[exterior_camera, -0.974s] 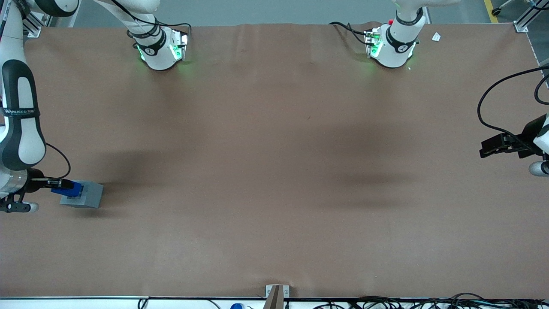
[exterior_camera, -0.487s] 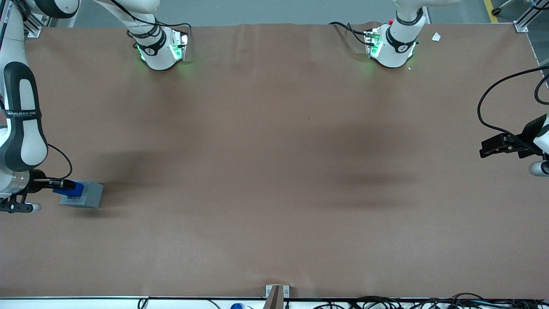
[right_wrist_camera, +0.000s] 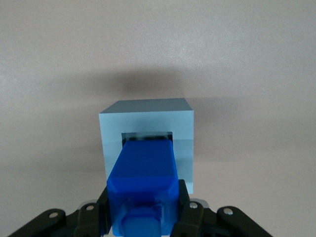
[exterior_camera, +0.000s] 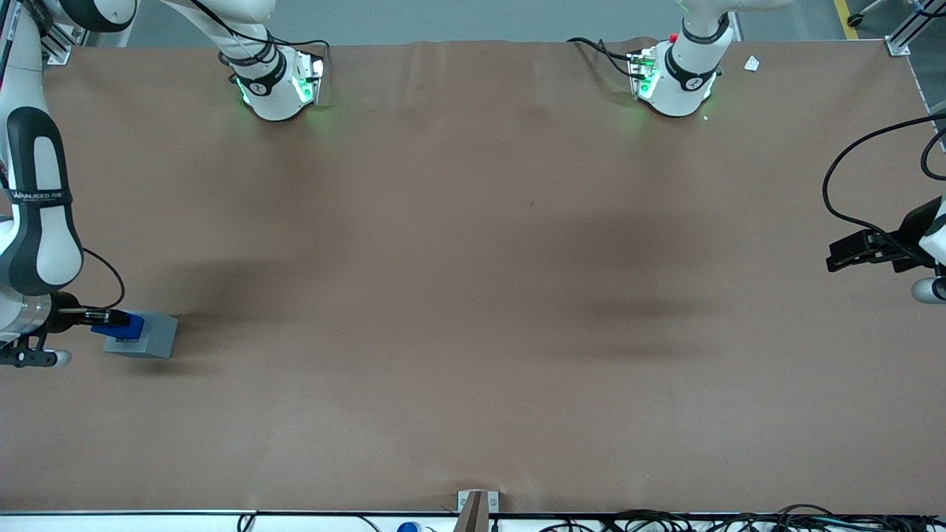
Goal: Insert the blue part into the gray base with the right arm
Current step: 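Lower the blue cube into the gray base's hole with the right gripper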
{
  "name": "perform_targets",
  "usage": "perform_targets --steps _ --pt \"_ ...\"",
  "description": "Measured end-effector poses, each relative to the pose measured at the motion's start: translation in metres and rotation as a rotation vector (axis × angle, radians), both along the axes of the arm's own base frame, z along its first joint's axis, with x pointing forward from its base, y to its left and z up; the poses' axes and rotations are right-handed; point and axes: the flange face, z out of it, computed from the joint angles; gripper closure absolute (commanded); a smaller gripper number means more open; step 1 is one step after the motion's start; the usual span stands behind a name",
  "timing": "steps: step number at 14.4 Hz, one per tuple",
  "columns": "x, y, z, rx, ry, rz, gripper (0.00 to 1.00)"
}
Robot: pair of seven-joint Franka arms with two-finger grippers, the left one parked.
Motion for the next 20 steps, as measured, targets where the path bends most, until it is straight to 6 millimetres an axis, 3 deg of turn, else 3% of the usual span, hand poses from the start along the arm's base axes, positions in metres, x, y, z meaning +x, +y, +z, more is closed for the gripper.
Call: perform_targets --steps 11,12,13,14,15,20 --pt "0.0026 0.0007 -0.002 -0.004 -0.016 0.005 0.97" --pt "0.0026 0.0007 -0.0021 -0.004 -0.015 0.005 0.9" --pt "0.0026 0.0007 -0.0024 -0.003 -0.015 0.005 0.76" --pt "0.0026 0.0007 -0.0031 -0.003 -0.014 0.005 0.47" --pt "0.0026 0.0008 -0.004 -0.003 -0.013 0.005 0.03" --pt "0.004 0.0002 -0.0046 -0.007 -0.024 0.007 0.0"
